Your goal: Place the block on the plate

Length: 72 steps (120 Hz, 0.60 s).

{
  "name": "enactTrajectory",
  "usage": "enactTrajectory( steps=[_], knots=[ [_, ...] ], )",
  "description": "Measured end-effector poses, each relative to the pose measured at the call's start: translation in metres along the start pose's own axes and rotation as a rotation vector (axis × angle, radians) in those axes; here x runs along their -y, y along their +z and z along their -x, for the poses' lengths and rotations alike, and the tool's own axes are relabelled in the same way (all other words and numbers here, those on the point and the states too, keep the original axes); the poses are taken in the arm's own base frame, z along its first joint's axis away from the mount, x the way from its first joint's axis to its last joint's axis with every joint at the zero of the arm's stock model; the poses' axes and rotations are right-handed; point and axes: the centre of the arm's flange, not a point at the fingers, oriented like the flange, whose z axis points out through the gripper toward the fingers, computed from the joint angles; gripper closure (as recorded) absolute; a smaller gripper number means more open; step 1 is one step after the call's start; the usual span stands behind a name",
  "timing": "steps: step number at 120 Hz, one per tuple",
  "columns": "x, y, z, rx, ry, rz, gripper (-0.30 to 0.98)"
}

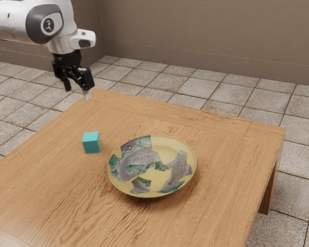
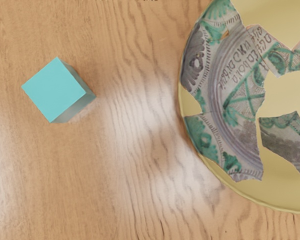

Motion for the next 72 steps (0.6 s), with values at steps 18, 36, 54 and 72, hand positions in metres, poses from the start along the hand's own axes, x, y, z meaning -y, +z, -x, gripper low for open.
enactTrajectory(
  steps=[18, 36, 54, 72],
  knots=[
    [-0.014, 0.012, -0.010, 0.013, 0.052, 0.001, 0.00],
    [-0.013, 0.062, -0.034, 0.058, 0.056, 0.011, 0.00],
    [0.008, 0.116, -0.049, 0.108, -0.042, 0.009, 0.00],
    [0.036, 0.160, -0.061, 0.124, -0.172, -0.007, 0.00]
  ],
)
